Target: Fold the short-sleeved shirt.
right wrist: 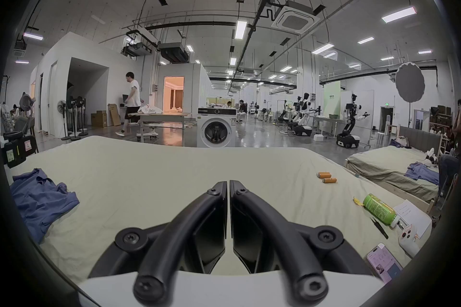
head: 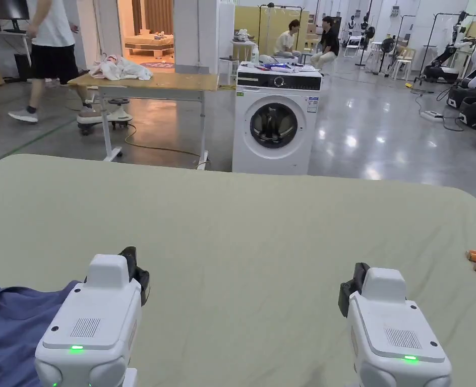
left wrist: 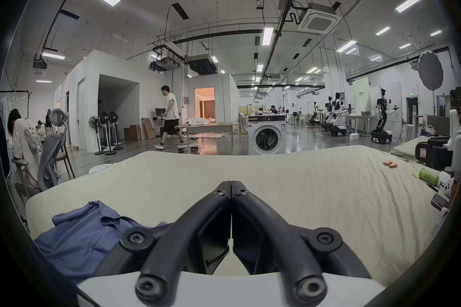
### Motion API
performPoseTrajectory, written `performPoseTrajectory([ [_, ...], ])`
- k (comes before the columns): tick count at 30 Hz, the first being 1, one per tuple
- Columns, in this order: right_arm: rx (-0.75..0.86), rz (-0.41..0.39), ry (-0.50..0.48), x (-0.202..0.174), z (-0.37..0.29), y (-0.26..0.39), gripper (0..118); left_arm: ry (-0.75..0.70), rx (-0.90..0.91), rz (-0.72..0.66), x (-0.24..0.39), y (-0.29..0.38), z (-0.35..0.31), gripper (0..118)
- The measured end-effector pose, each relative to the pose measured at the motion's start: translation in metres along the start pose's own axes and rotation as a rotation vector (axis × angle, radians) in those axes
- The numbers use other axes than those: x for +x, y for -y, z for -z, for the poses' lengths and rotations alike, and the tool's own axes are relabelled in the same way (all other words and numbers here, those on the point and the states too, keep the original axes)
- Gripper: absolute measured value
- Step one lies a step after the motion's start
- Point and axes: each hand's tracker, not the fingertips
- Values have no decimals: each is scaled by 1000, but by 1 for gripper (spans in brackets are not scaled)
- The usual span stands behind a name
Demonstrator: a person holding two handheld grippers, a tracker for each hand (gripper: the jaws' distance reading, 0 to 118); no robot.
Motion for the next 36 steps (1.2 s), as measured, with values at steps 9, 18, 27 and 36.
performPoseTrajectory([
  [9,1,-9,-7,0,0,-1,1,-5,0,1,-2,-3,0,0],
  [18,-3,-24,-16,-1,0,0,1,3,-5,15,-6,5,9,0],
  [27,-34,208,-32,14,0,-5,1,41,-35,-337,-30,8,18,0],
  [36,-5,-154,-98,4,10,-26,1,8,-30,381,7,2,24,0],
])
